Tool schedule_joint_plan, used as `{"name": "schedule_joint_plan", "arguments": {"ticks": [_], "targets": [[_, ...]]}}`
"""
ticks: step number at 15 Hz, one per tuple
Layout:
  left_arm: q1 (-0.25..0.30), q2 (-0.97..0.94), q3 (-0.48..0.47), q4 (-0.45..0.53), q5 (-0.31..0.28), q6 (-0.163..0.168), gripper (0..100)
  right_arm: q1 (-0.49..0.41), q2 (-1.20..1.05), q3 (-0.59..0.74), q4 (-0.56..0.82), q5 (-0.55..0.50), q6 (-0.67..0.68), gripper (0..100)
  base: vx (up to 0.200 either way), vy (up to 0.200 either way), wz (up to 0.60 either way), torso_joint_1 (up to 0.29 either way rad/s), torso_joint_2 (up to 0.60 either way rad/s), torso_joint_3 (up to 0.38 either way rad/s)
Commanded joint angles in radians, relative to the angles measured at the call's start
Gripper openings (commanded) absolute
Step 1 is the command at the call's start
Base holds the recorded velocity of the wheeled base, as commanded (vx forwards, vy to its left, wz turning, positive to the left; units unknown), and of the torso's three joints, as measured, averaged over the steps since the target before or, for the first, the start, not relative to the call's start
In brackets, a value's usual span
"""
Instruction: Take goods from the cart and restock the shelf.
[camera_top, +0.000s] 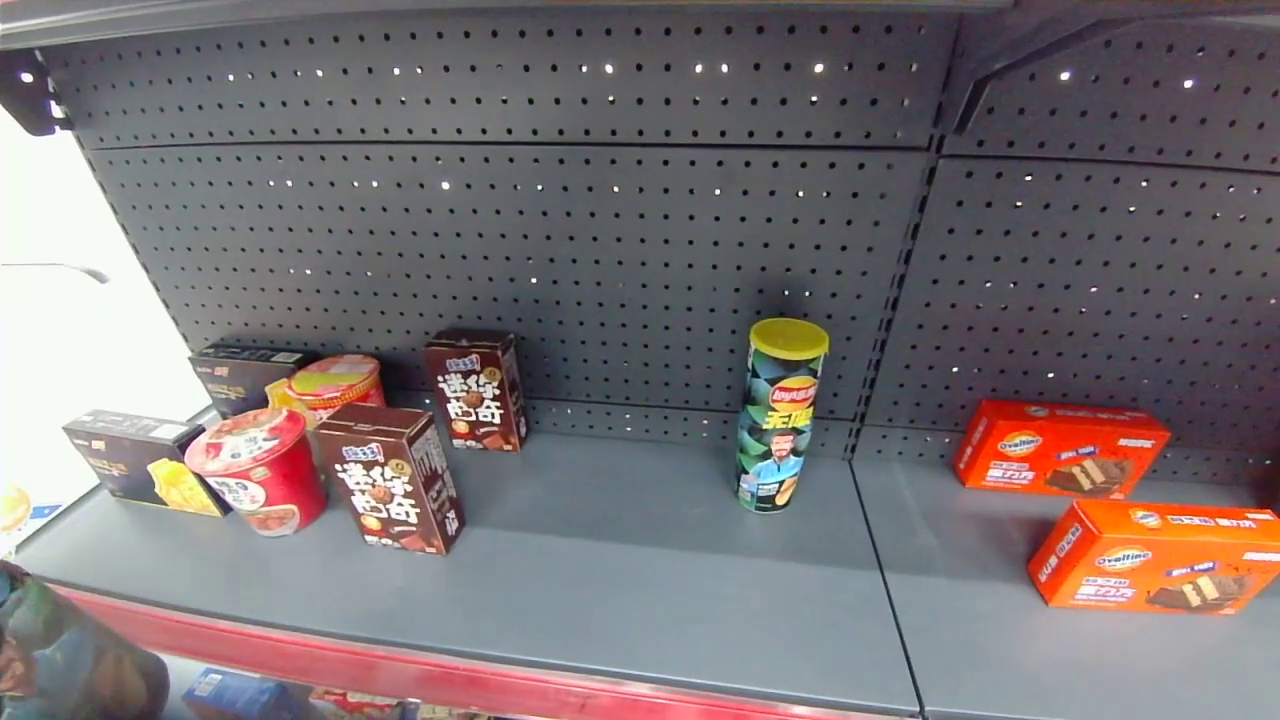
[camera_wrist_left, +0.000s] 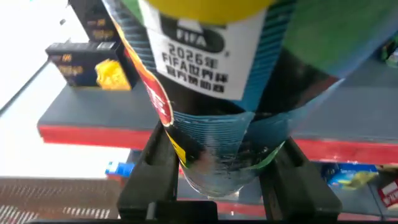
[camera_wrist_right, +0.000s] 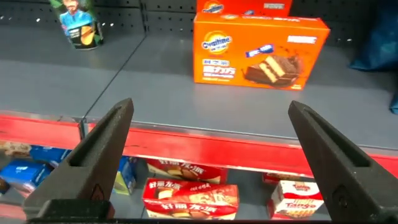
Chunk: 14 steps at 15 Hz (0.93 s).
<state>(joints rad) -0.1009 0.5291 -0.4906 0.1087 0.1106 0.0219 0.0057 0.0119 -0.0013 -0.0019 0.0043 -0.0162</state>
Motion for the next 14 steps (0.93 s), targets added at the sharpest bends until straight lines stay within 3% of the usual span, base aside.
{"name": "schedule_joint_plan", "arguments": {"ticks": [1, 2, 4, 5, 6, 7, 8, 9, 12, 14], "targets": [[0.026, 0.035, -0.091, 0.051, 0.006, -0.053, 0, 0.023, 0.042, -0.002, -0.003, 0.036, -0.038, 100, 0.0, 0.0, 0.0, 0.0, 0.0, 0.0], [0.035, 0.049, -0.117, 0.063, 0.004, -0.097, 0, 0.028, 0.046, -0.002, -0.006, 0.06, -0.053, 100, 0.0, 0.0, 0.0, 0.0, 0.0, 0.0], [0.024, 0.055, -0.109, 0.078, -0.012, -0.135, 0, 0.031, 0.046, -0.002, -0.007, 0.066, -0.057, 100, 0.0, 0.0, 0.0, 0.0, 0.0, 0.0], [0.021, 0.049, -0.086, 0.077, -0.026, -0.138, 0, 0.03, 0.046, -0.002, -0.006, 0.06, -0.054, 100, 0.0, 0.0, 0.0, 0.0, 0.0, 0.0], [0.021, 0.051, -0.068, 0.072, -0.043, -0.135, 0, 0.005, 0.106, -0.02, -0.003, 0.016, 0.041, 100, 0.0, 0.0, 0.0, 0.0, 0.0, 0.0], [0.021, 0.051, -0.055, 0.075, -0.049, -0.132, 0, -0.059, 0.33, -0.172, -0.029, -0.086, 0.331, 100, 0.0, 0.0, 0.0, 0.0, 0.0, 0.0], [0.02, 0.048, -0.036, 0.074, -0.057, -0.115, 0, -0.063, 0.416, -0.327, -0.041, -0.053, 0.262, 100, 0.0, 0.0, 0.0, 0.0, 0.0, 0.0], [0.016, 0.049, -0.019, 0.068, -0.058, -0.109, 0, -0.012, 0.467, -0.416, -0.056, 0.08, 0.07, 100, 0.0, 0.0, 0.0, 0.0, 0.0, 0.0], [0.006, 0.046, -0.016, 0.068, -0.101, -0.069, 0, 0.161, 0.553, -0.451, -0.052, 0.26, -0.028, 100, 0.0, 0.0, 0.0, 0.0, 0.0, 0.0], [0.006, 0.046, -0.013, 0.068, -0.135, -0.06, 0, 0.283, 0.674, -0.454, -0.07, 0.306, -0.033, 100, 0.0, 0.0, 0.0, 0.0, 0.0, 0.0]]}}
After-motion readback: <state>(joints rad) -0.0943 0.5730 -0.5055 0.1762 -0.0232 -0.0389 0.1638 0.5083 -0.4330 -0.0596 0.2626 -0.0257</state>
